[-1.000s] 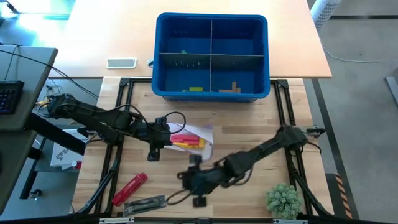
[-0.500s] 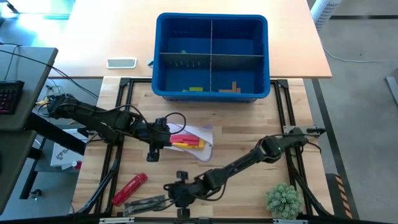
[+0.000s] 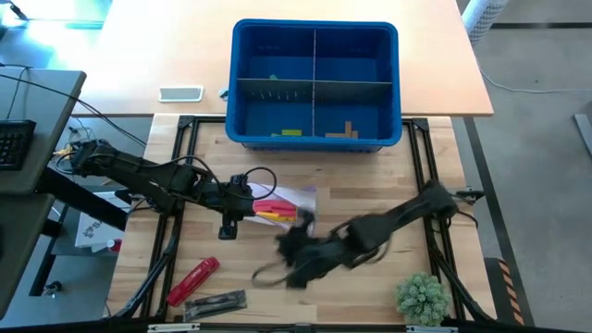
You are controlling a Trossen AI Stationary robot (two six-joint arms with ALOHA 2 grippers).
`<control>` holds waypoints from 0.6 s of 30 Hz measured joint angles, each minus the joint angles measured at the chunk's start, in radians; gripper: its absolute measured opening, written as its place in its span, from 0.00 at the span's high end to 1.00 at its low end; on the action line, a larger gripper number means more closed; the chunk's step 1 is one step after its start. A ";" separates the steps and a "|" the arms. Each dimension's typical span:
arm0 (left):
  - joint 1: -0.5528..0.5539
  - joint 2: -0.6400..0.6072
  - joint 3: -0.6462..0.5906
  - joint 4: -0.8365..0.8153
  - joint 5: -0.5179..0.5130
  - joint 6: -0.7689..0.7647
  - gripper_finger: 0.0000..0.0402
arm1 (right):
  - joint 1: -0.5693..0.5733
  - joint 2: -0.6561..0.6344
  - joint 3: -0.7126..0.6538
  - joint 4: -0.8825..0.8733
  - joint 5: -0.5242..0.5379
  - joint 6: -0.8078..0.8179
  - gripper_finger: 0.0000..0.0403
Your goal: Sort blocks
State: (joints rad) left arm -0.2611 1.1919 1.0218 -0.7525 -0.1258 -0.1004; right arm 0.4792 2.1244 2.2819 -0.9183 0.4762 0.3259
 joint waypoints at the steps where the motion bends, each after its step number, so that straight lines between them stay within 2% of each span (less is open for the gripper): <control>1: 0.000 0.000 0.000 -0.001 -0.005 0.001 1.00 | -0.005 -0.034 0.001 -0.037 0.049 0.011 0.68; 7: 0.000 0.000 0.000 -0.003 -0.011 0.017 1.00 | -0.077 -0.189 0.004 -0.310 0.364 0.237 0.68; 9: 0.000 0.000 0.000 -0.004 -0.011 0.017 1.00 | -0.136 -0.216 0.003 -0.422 0.419 0.351 0.68; 12: 0.000 0.000 0.000 -0.005 -0.009 0.018 1.00 | -0.252 -0.248 0.003 -0.586 0.419 0.496 0.68; 14: 0.000 0.000 0.000 -0.006 0.001 0.016 1.00 | -0.344 -0.251 0.003 -0.661 0.393 0.523 0.68; 18: 0.000 0.000 0.000 -0.012 0.013 0.007 1.00 | -0.543 -0.239 -0.014 -0.599 0.326 0.314 0.68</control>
State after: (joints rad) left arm -0.2615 1.1919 1.0218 -0.7644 -0.1130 -0.0937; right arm -0.0639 1.8851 2.2677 -1.5178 0.8027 0.6398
